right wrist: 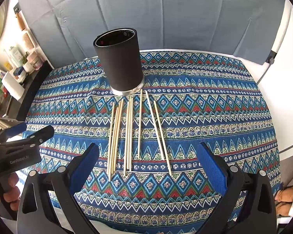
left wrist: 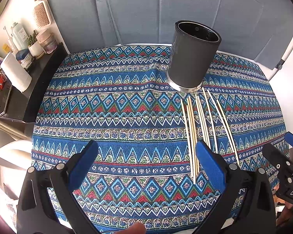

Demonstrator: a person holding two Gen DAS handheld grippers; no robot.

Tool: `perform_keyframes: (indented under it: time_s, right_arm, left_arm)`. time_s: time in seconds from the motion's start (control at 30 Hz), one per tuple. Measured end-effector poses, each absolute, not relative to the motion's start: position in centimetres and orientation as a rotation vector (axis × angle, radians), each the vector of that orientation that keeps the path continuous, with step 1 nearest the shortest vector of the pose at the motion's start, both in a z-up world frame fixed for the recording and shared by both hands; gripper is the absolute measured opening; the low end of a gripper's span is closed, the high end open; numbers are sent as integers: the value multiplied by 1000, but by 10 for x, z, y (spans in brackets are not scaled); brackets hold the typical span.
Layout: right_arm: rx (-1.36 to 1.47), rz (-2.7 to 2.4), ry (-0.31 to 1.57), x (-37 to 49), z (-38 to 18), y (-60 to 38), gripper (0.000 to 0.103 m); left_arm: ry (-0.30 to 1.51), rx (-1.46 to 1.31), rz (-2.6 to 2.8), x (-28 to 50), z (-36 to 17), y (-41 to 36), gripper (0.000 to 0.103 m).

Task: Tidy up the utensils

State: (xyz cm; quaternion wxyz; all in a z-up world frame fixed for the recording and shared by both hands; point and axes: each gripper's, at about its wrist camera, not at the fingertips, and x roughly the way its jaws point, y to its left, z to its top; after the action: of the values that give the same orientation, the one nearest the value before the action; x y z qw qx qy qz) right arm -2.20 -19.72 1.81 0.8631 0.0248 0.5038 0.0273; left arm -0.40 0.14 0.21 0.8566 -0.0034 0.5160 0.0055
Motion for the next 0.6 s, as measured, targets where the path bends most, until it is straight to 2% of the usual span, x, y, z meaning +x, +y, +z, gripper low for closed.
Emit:
perform_keyframes:
  time_s: [0.6]
  right_arm:
    - [41,53,1065,-22,17,-197,96]
  left_arm:
    - [1086,0,10,-5,1,2,98]
